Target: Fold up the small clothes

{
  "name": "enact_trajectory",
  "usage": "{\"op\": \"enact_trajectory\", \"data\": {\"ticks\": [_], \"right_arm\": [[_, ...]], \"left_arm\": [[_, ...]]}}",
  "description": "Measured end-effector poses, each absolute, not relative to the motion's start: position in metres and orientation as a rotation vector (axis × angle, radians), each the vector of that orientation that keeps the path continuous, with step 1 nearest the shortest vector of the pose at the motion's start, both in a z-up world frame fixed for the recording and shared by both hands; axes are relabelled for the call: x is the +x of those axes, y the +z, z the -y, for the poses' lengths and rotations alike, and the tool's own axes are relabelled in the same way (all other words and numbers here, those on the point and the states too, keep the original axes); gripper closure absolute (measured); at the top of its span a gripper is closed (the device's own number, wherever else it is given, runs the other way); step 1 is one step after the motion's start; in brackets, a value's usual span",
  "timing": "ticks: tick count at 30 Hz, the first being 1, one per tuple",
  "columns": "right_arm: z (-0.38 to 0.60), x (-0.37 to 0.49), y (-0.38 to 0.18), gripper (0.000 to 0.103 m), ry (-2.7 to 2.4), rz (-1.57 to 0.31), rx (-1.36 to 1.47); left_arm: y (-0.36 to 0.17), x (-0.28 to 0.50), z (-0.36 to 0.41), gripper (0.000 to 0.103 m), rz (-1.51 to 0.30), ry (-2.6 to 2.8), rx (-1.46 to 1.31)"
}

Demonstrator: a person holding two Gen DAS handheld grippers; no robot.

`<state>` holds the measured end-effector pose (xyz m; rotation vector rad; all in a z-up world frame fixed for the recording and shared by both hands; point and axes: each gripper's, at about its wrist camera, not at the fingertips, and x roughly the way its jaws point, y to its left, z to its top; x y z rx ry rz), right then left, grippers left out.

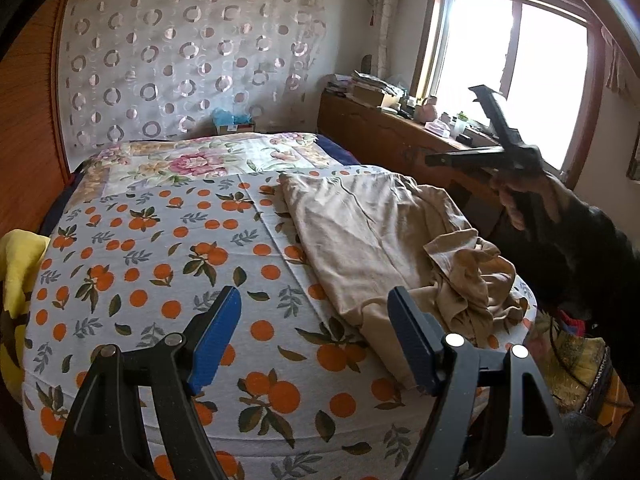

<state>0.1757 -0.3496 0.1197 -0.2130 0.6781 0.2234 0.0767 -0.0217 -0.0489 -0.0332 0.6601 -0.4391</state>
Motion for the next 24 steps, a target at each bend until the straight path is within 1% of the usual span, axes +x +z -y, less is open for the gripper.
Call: {"op": "enact_trajectory", "data": {"ticks": [5,9,14,19,24], "right_arm": [[0.339,0.135,0.113,0.051,0.29,-0.648,-0.229],[0.327,0.109,0.102,0.051,0.345,-0.659,-0.257],[0.316,0.087,0.084,0.051,0.403,-0.721,-0.284],[0.311,0.078,0.066,0.051,0.397,-0.794,-0.38],[0.338,0.07,0.052,0.051,0.36,-0.859,-0.4]], "left_arm": [[-0.048,0.076,0.032,0.027,-0.663,-0.446,-0.015],[-0.049,0.074,0.039,0.027,-0.668,-0.445,0.014],[-0.054,0.074,0.044,0.027,-0.682,-0.453,0.016],[-0.06,0.073,0.051,0.027,-0.698,-0.466,0.022],[-0.062,0.072,0.057,0.027,-0.706,-0.479,0.028]]}}
